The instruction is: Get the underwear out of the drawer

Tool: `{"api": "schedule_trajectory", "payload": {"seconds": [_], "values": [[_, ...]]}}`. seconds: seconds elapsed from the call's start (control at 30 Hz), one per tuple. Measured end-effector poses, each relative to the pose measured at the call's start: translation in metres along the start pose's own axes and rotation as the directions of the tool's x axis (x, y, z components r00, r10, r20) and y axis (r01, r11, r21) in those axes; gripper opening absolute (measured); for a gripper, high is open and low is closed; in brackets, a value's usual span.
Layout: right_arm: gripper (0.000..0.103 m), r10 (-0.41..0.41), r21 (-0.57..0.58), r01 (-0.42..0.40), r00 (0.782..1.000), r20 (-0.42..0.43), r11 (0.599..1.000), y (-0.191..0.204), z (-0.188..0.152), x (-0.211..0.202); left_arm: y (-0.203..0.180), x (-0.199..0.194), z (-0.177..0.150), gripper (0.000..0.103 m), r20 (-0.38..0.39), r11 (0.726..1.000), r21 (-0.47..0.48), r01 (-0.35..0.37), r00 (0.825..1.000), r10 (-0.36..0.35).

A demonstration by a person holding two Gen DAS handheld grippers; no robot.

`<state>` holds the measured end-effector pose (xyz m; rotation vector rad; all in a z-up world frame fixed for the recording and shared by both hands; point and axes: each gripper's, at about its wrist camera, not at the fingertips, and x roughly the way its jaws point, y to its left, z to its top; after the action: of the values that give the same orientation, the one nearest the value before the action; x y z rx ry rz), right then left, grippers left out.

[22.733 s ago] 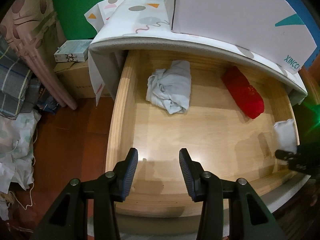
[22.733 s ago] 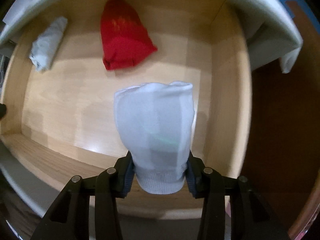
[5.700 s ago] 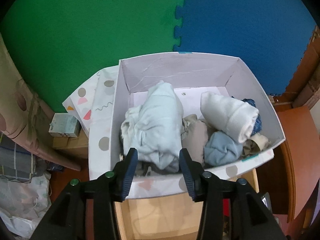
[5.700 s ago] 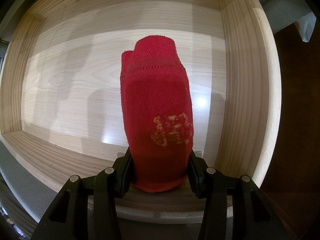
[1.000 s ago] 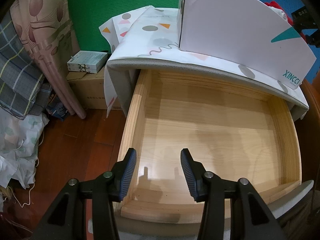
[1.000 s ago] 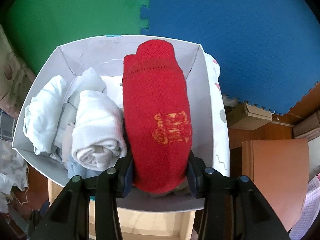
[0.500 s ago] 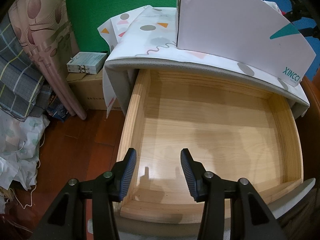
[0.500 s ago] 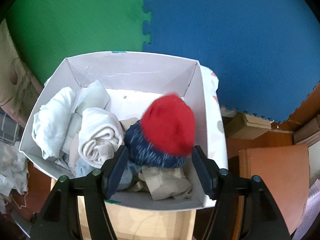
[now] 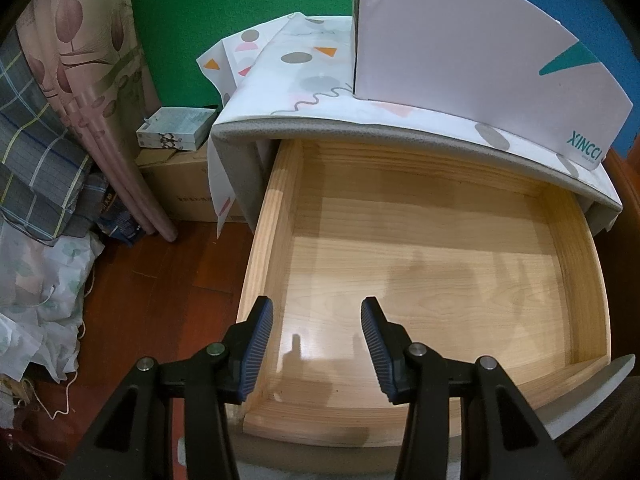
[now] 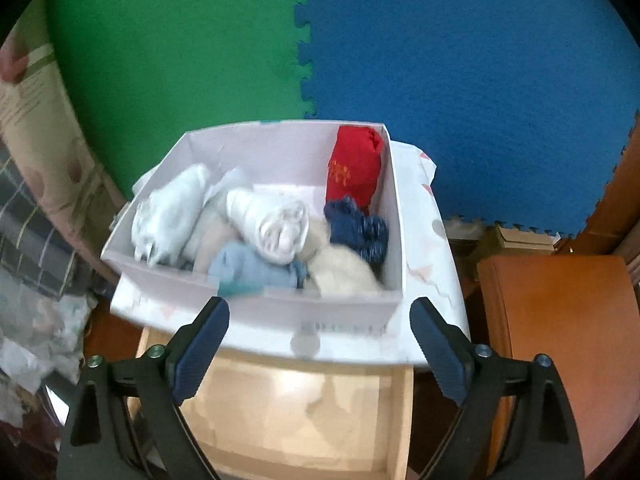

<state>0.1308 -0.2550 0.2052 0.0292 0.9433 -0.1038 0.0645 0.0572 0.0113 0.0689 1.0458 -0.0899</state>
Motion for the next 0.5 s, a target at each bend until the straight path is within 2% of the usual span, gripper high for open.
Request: {"api": "schedule_trajectory", "payload": {"seconds": [0.2,0.37,0.5], "values": [[0.098,-0.018,-0.009,0.018,1.0,0.005,1.0,0.005,-0.061,-0.009,-0.002,-0.008,-0.002,0.047,0.029,1.0,0.014,-0.017,0.999,0.017],[0.099,-0.041,0.031,0.042,0.999,-0.034,0.999,0.007,-0.116,0.003,-0.003,-0.016,-0.005,0.047,0.056,0.999,0.023,-0.025,0.998,0.024],[0.099,-0.06,0.005,0.061,0.997,-0.051,0.998,0.02,-0.15,0.015,-0.004,-0.021,-0.008,0.047,0.068,1.0,0.023,-0.021,0.998,0.02]]}}
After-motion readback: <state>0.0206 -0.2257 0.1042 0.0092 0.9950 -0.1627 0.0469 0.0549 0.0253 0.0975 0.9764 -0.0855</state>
